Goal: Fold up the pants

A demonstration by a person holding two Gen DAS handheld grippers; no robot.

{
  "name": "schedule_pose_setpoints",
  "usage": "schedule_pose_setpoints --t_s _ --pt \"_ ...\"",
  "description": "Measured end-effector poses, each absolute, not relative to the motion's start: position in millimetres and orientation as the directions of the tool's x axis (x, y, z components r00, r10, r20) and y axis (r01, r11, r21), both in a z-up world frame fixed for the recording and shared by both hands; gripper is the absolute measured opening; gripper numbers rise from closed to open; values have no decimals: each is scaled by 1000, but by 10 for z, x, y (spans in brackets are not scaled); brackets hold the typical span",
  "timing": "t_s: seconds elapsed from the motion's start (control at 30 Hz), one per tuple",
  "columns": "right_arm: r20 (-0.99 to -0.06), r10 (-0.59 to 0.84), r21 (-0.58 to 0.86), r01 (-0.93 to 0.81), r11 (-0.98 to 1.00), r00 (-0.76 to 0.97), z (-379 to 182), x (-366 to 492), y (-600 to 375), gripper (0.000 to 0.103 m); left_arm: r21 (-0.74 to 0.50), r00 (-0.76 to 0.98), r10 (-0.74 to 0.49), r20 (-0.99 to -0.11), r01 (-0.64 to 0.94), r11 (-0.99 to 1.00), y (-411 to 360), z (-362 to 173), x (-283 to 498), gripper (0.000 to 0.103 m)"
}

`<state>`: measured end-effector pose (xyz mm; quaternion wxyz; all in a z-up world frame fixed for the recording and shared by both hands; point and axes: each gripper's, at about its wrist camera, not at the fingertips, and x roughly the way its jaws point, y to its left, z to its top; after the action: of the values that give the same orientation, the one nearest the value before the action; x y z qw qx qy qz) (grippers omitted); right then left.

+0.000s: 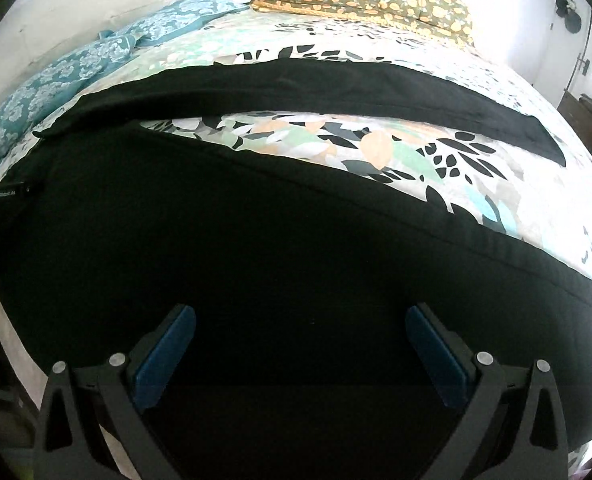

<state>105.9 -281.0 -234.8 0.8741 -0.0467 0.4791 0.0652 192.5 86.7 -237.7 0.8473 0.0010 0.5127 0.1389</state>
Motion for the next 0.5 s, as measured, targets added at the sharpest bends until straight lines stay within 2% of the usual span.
schedule_pose_setpoints --t_s 0.5 --pt "-839 67 -22 -158 987 540 -2355 1049 -2821 103 149 436 242 -867 -237 960 869 -2382 1912 103"
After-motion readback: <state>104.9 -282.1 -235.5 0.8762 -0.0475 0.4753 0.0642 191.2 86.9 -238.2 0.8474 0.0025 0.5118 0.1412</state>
